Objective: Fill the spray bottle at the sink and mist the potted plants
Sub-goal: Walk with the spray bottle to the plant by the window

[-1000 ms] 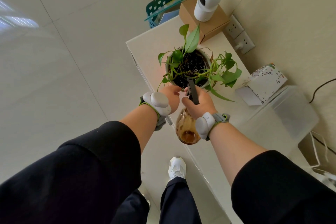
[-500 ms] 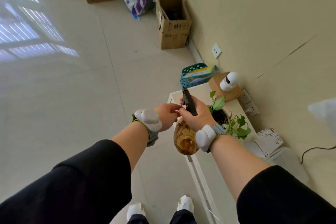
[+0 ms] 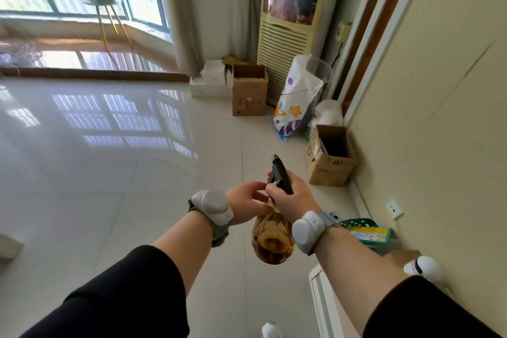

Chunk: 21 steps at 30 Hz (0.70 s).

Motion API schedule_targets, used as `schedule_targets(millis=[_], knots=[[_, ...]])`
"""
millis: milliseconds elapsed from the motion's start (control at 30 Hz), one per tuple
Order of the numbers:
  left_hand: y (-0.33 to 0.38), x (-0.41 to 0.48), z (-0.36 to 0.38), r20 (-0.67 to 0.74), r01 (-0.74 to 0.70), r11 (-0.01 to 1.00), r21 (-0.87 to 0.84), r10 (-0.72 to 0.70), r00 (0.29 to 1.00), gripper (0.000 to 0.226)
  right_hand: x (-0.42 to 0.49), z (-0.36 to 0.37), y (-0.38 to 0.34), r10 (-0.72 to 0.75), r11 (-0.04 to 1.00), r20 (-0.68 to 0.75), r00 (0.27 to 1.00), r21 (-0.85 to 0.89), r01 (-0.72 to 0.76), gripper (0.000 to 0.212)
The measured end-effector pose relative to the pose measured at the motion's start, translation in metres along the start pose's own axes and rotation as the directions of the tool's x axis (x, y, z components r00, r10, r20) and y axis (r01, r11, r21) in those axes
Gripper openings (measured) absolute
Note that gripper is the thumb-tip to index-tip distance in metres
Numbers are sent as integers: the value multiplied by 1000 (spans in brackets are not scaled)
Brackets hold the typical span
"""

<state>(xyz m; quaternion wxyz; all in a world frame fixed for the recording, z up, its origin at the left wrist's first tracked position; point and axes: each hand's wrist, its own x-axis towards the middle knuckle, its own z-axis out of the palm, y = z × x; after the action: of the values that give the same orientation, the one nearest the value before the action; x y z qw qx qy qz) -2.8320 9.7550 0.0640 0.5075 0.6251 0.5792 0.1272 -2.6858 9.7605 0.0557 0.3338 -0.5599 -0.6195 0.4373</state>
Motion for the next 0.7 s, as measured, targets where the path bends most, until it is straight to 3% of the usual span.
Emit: schedule_targets(millis=[100, 400, 500, 700], knots=[[11, 12, -45, -15, 22, 999, 30, -22, 1000, 65, 40, 8, -26, -63, 998, 26, 998, -16, 64, 21], [18, 61, -188, -258, 73, 997, -3, -72, 963, 71, 199, 55, -116, -237, 969, 235, 943, -18, 248, 29], [-3, 74, -236, -342, 106, 993, -52, -117, 932, 65, 245, 92, -145, -255, 963, 296, 920, -7, 269, 32], [-41, 96, -344, -414, 106, 993, -43, -114, 903, 47, 335, 171, -201, -300, 950, 368, 880, 26, 313, 13]])
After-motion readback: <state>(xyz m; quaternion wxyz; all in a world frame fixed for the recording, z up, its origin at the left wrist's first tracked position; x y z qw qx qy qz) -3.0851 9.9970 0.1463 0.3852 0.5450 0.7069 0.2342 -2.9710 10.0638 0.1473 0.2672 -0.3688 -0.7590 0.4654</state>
